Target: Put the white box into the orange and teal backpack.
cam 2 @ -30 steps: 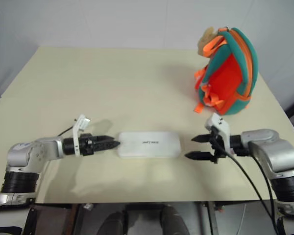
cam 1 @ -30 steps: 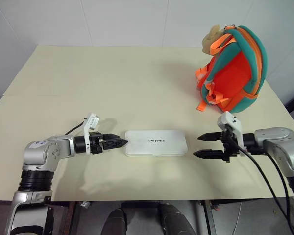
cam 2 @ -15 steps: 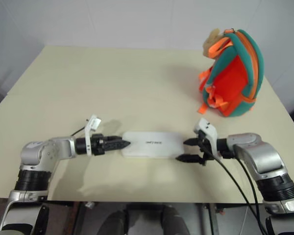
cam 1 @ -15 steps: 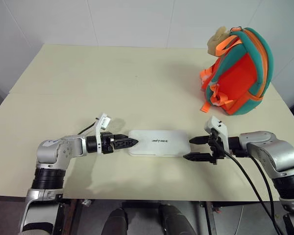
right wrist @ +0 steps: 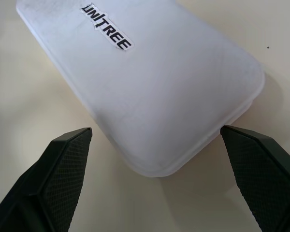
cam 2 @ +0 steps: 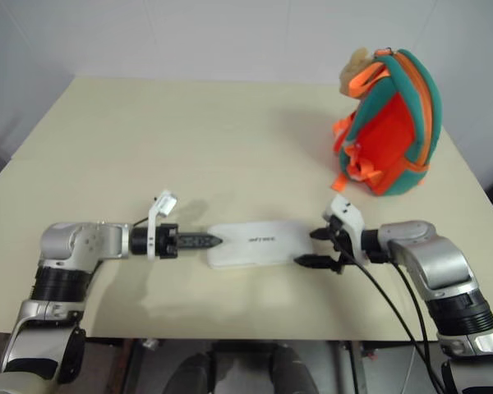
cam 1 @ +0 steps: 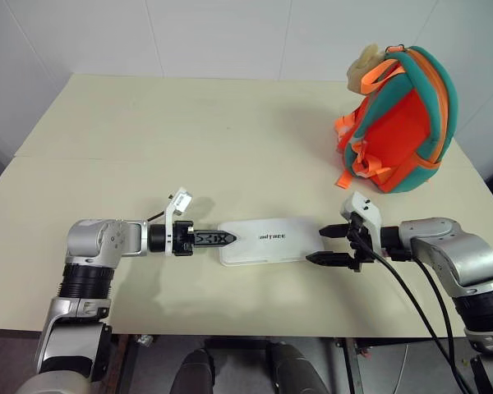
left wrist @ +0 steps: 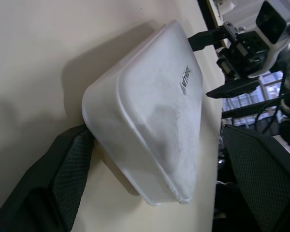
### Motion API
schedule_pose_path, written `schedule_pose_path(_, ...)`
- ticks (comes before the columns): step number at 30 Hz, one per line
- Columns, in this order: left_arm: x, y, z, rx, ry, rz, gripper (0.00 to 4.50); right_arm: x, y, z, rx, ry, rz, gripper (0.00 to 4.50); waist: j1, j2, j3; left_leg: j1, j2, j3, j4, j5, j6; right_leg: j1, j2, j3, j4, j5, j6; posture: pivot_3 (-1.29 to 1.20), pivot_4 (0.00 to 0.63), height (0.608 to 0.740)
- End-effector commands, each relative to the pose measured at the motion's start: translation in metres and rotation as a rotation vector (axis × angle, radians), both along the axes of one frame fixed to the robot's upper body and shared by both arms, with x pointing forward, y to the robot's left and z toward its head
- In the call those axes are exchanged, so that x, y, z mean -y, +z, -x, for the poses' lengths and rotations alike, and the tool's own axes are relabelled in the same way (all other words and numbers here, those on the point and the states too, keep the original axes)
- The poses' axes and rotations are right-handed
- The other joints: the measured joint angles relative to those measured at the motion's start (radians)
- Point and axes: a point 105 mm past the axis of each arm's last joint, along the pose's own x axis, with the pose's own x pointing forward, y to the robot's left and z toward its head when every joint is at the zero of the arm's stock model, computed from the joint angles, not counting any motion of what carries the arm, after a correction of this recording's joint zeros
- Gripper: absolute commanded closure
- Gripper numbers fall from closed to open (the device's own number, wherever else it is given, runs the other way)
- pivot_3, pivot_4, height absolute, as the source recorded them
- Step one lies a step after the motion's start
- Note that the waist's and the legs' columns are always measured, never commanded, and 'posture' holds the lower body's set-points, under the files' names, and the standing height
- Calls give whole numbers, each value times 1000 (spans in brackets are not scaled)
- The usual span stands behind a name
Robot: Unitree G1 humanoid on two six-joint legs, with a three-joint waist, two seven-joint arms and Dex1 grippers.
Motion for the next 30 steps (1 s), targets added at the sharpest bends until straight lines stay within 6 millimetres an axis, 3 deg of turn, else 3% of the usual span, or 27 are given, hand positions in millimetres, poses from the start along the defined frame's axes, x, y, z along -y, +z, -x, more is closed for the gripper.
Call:
schedule_pose_path(1,22,-10,6,-126,-48,81,57,-14,9,6,47,63,-32,0,2,0,0,0,0,0,0,0,0,0,0,0,0,0,0,0,150,740)
schedule_pose_path(9,25,10,-4,-202,35,240,57,-18,6,10,42,57,-43,0,0,0,0,-1,0,-2,4,0,0,1,0,-1,1,1,1,0,150,740)
schedule_pose_path(13,21,-2,1,-169,43,141,57,-19,5,11,42,58,-46,0,-3,0,0,-1,0,-2,4,0,0,0,0,-1,1,1,1,0,150,740)
schedule_pose_path(18,-7,-17,-14,3,143,-64,57,-21,4,9,42,63,-50,0,-5,0,0,0,0,-2,4,-1,-1,1,0,-1,2,1,1,0,150,740)
schedule_pose_path(24,-42,-4,-32,204,211,-207,57,-24,3,8,43,69,-57,0,-24,0,0,3,0,-1,4,3,-1,2,2,1,2,2,-1,0,150,740)
schedule_pose_path(30,-61,3,-30,307,160,-356,57,-25,2,8,44,76,-63,0,-40,0,0,2,0,3,3,4,0,0,2,5,1,2,-2,0,150,740)
